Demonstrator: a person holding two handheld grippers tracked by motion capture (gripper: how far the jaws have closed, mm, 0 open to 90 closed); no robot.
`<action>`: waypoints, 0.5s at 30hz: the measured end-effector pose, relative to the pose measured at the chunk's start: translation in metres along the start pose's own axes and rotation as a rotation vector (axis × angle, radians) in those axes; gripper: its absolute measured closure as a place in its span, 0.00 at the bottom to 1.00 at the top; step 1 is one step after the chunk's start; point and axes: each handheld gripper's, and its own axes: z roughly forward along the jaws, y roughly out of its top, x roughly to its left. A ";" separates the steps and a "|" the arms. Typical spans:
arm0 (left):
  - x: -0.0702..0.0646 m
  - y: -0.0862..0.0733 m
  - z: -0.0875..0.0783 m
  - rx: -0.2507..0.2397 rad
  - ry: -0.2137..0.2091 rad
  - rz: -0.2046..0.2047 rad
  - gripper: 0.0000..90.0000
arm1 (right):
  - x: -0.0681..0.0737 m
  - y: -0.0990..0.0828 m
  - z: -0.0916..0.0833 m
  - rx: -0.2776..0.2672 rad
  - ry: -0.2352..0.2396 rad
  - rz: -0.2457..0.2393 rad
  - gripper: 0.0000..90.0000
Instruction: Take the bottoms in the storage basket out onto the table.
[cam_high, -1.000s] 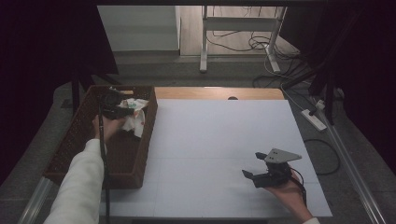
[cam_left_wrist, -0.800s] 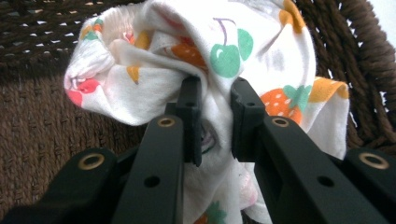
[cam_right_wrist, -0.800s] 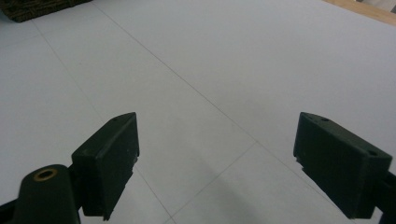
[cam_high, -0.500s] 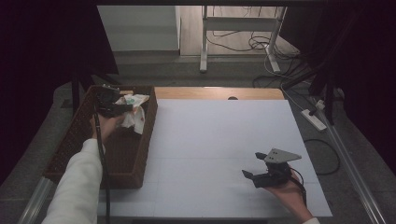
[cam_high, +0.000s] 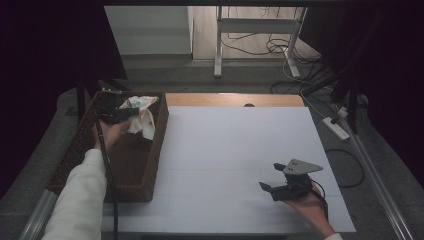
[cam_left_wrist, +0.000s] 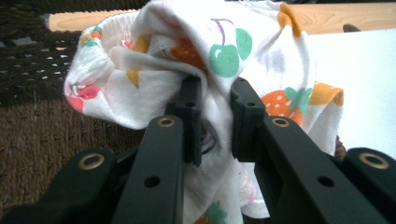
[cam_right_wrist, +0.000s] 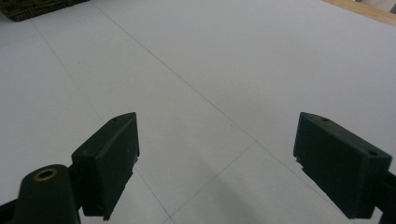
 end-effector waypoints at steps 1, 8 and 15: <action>0.000 0.000 -0.001 -0.003 -0.002 0.000 0.86 | 0.000 0.000 0.000 0.000 0.001 -0.001 0.16; 0.000 0.001 -0.008 -0.032 -0.017 -0.003 0.86 | 0.000 0.000 0.000 0.004 0.002 -0.002 0.16; 0.001 0.001 -0.015 -0.057 -0.007 -0.011 0.86 | 0.001 0.000 0.001 0.002 0.002 -0.004 0.16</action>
